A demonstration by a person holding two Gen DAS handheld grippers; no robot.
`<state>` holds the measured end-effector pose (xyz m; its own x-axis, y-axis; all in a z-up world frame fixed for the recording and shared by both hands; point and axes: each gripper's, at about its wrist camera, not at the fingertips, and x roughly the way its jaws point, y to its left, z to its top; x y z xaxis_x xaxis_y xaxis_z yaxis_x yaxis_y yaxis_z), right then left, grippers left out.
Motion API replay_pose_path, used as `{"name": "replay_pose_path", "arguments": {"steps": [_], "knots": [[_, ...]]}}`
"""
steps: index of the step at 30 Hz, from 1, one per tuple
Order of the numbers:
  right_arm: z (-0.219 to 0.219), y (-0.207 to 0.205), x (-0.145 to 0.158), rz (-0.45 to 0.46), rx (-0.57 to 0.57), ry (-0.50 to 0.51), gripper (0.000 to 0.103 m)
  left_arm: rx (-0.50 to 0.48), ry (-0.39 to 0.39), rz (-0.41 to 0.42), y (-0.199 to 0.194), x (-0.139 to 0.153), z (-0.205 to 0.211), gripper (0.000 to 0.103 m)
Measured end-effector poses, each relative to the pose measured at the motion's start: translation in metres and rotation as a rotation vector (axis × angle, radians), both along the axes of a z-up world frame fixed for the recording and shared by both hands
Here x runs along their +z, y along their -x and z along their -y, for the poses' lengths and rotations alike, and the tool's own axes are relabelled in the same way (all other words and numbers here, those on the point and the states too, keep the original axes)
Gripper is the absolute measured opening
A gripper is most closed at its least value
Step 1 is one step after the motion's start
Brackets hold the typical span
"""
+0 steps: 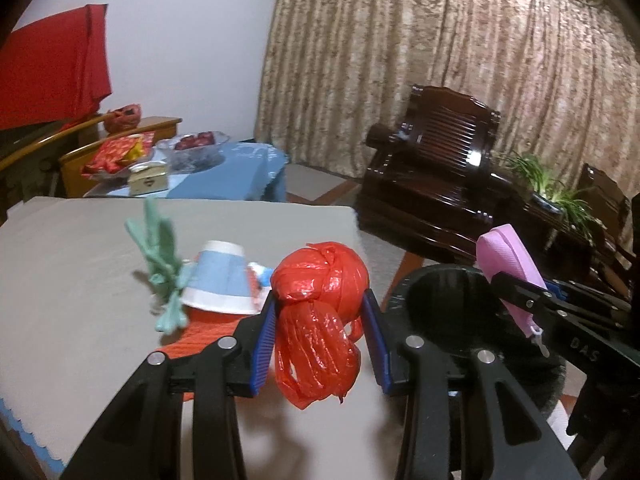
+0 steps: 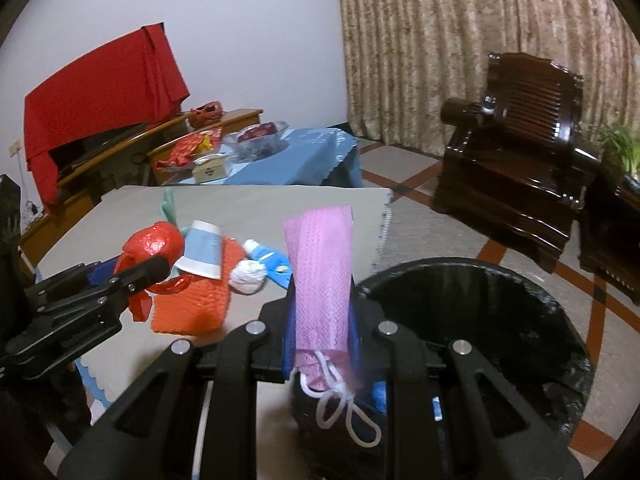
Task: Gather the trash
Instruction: 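Move both tools over the bin and release the red bag and pink mask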
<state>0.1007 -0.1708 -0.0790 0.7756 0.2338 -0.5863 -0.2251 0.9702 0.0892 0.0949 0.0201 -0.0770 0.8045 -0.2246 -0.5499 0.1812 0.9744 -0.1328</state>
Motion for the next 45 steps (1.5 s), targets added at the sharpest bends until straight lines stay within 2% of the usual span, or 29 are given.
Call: {"name": "replay_pose_path", "arguments": {"steps": [20, 28, 36, 37, 40, 41, 45], "knots": [[0.106, 0.026, -0.019, -0.019, -0.223, 0.039, 0.020, -0.232, 0.009, -0.010, -0.011, -0.010, 0.107, 0.041], [0.128, 0.025, -0.032, -0.040, -0.268, 0.063, 0.020, -0.311, 0.018, -0.015, -0.024, -0.017, 0.144, 0.041], [0.149, 0.024, -0.046, -0.066, -0.315, 0.070, 0.023, -0.363, 0.012, -0.060, -0.040, -0.035, 0.176, 0.043], [0.151, 0.024, -0.047, -0.068, -0.320, 0.071, 0.025, -0.369, 0.013, -0.066, -0.041, -0.037, 0.180, 0.047], [0.157, 0.025, -0.050, -0.073, -0.344, 0.078, 0.046, -0.392, 0.036, -0.091, -0.043, -0.041, 0.181, 0.063], [0.160, 0.026, -0.051, -0.072, -0.354, 0.082, 0.054, -0.394, 0.041, -0.097, -0.043, -0.043, 0.180, 0.067], [0.164, 0.030, -0.052, -0.061, -0.367, 0.088, 0.073, -0.379, 0.038, -0.091, -0.041, -0.042, 0.171, 0.079]]}}
